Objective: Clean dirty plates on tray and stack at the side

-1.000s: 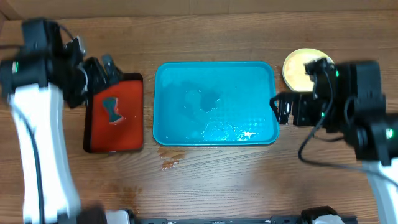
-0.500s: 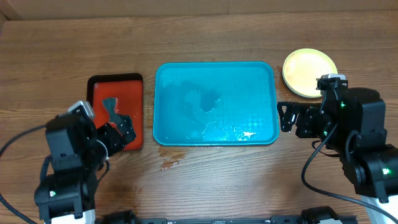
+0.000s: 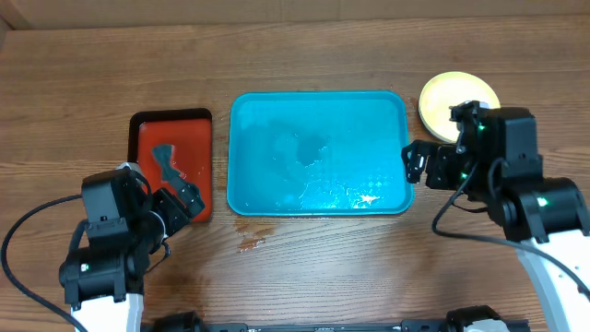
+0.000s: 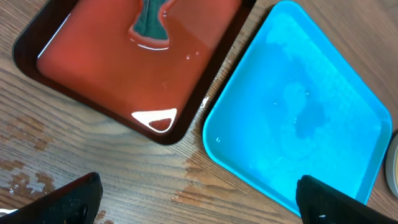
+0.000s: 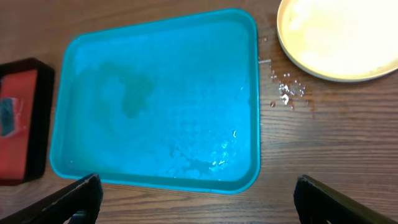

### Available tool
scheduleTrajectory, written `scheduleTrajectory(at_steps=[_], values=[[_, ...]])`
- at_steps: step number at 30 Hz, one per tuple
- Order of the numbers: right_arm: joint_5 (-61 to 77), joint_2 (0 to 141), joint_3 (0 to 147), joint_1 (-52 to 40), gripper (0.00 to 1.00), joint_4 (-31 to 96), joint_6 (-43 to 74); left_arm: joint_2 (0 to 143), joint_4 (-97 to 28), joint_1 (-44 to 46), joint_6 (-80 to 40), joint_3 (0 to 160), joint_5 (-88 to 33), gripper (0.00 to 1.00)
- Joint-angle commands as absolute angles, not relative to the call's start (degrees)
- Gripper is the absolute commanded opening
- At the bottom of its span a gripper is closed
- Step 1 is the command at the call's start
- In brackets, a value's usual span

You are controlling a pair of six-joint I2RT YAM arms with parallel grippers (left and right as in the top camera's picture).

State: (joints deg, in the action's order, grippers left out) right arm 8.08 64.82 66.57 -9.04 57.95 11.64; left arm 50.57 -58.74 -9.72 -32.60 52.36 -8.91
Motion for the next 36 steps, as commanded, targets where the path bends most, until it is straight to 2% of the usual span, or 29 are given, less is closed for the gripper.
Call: scheduleTrajectory(at_steps=[1, 7, 16, 21, 28, 36], values=[[7.5, 67.2, 66.1, -9.0, 1.0, 57.7, 11.8, 52.1, -58.8, -9.6, -33.3, 51.8, -8.2, 1.0], [6.7, 70.7, 66.1, -8.9, 1.0, 62.2, 11.8, 55.4, -58.9, -9.6, -33.3, 51.8, -8.2, 0.99], [7.6, 67.2, 63.6, -9.0, 1.0, 59.0, 12.1, 60.7, -58.8, -9.6, -33.3, 51.8, -8.2, 1.0], [7.6, 54.9, 52.9, -9.0, 1.0, 51.5, 12.1, 63.9, -58.8, -9.6, -33.3, 51.8, -8.2, 1.0], [6.7, 29.1, 34.3, -8.9, 1.0, 37.6, 12.2, 68.3, -58.8, -9.6, -33.3, 51.8, -8.1, 1.0], [3.4, 13.4, 22.5, -8.9, 1.0, 26.4, 12.2, 72.3, -58.4, -9.6, -33.3, 51.8, -8.1, 0.99]])
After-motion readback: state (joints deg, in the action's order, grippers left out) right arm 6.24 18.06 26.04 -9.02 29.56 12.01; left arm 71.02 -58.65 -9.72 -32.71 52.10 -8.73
